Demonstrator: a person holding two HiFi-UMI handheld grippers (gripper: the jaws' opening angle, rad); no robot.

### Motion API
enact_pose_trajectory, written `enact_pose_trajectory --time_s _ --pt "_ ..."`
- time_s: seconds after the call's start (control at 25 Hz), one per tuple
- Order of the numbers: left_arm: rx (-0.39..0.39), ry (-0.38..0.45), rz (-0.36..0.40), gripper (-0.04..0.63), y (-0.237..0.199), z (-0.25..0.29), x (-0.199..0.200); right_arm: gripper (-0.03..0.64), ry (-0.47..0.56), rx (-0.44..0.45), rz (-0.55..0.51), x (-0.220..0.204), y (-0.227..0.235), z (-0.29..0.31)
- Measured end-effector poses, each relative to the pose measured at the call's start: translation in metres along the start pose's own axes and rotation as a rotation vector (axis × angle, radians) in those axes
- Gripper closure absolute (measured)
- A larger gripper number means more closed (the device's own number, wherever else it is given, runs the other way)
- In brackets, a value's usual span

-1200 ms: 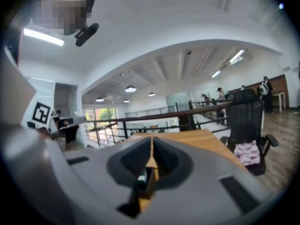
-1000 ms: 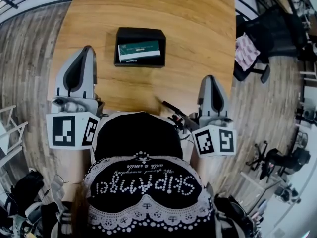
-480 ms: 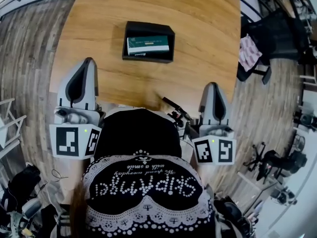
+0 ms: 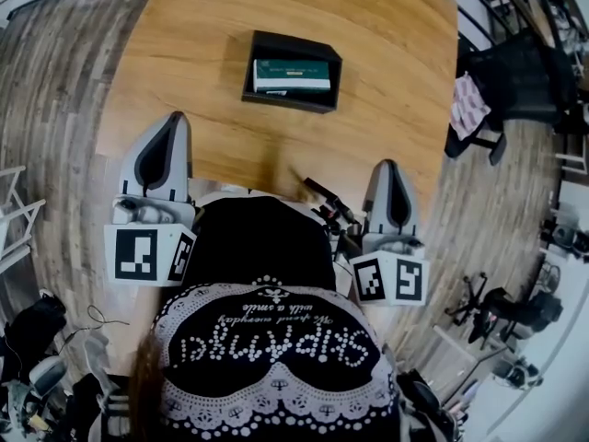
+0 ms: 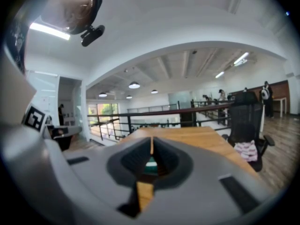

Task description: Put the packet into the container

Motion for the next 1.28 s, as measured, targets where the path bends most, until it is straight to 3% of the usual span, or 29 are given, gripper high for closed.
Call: enact_pose_trajectory --time_s 0.44,1.28 --pt "-0.023 0.006 0.008 0.565 0.010 -0.006 0.002 0.580 -0.015 0.006 -0.034 0.000 -0.003 -0.005" --pt "-0.064 -0.004 0.007 0.565 0.005 0.001 0.005 0.580 -0.027 -0.014 -0.007 -0.006 -0.003 0.002"
Point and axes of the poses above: the fingertips, and each gripper's own axes: z forward along the fingers, y to its right, x out of its top, the point moved 3 cm from there along -z, backward along the fingers, and after that the axes turned 14 degrees about -y, right-handed, at the moved point
